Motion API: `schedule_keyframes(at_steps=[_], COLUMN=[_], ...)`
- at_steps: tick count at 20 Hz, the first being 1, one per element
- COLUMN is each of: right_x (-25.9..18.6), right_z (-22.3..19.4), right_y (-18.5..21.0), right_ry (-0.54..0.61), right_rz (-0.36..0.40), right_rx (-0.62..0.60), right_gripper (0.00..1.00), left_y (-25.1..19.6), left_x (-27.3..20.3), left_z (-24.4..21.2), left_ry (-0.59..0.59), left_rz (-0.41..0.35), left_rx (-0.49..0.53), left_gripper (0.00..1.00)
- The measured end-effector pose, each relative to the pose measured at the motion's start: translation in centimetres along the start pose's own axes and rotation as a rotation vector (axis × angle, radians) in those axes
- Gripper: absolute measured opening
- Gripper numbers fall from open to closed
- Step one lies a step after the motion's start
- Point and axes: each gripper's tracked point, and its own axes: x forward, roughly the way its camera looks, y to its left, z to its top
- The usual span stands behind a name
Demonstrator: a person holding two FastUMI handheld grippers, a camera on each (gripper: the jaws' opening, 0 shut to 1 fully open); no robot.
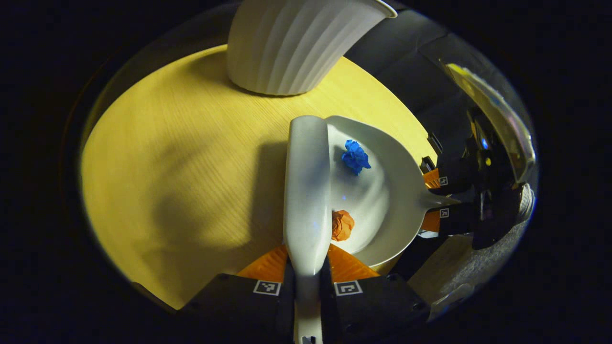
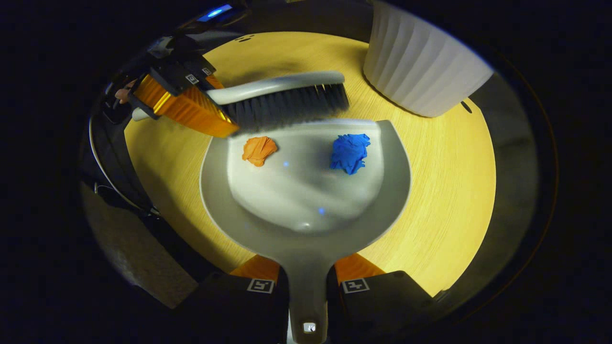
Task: Pick up the small broom and dustpan from the desktop, sweep the trash into the dustpan with the broom, and then empty the trash into the garbage bin.
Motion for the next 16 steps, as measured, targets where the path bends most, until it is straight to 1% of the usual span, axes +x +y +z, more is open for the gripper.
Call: schedule_keyframes(at_steps=[1, 2, 4, 5, 6, 7, 8, 9, 11, 13, 14, 15, 16], right_x=[-0.3, -0.4, -1.1, -1.6, -2.2, -2.4, -3.0, -4.1, -7.1, -9.7, -11.0, -12.5, -13.8], right_z=[0.1, 0.1, -0.1, -0.1, -0.1, 0.0, 0.2, 0.5, 1.1, 1.9, 2.2, 2.6, 3.0], right_y=[0.1, 0.2, 0.1, 0.1, -0.1, -0.3, -0.4, -0.6, -1.2, -2.3, -2.7, -3.0, -3.4], right_ry=[-0.018, -0.03, -0.037, -0.032, -0.026, -0.021, -0.023, -0.034, -0.042, -0.055, -0.057, -0.061, -0.066], right_rz=[0.001, -0.001, -0.008, -0.011, -0.014, -0.02, -0.026, -0.034, -0.036, -0.044, -0.053, -0.063, -0.068], right_rx=[0.011, 0.019, 0.035, 0.049, 0.067, 0.085, 0.106, 0.128, 0.181, 0.218, 0.225, 0.229, 0.24], right_gripper=[0.36, 0.36, 0.36, 0.36, 0.34, 0.36, 0.34, 0.36, 0.36, 0.36, 0.36, 0.33, 0.36], left_y=[0.1, 0.3, 1.4, 2.2, 2.9, 3.5, 3.9, 3.9, 4.4, 4.6, 4.7, 4.7, 4.7], left_x=[-0.9, -1.3, -3.1, -4.0, -4.8, -5.7, -6.4, -6.5, -6.4, -5.9, -5.6, -5.4, -5.5], left_z=[0.4, 0.4, 0.2, -0.4, -1.1, -1.4, -1.9, -2.6, -3.9, -5.0, -5.7, -6.2, -6.9], left_ry=[-0.03, -0.061, -0.106, -0.116, -0.121, -0.13, -0.139, -0.145, -0.14, -0.128, -0.124, -0.122, -0.123], left_rz=[0.022, 0.055, 0.152, 0.206, 0.251, 0.279, 0.294, 0.302, 0.324, 0.341, 0.342, 0.336, 0.331], left_rx=[-0.003, -0.007, -0.02, -0.03, -0.044, -0.063, -0.083, -0.098, -0.117, -0.131, -0.139, -0.15, -0.157], left_gripper=[0.24, 0.26, 0.26, 0.28, 0.26, 0.26, 0.26, 0.26, 0.24, 0.26, 0.24, 0.24, 0.24])
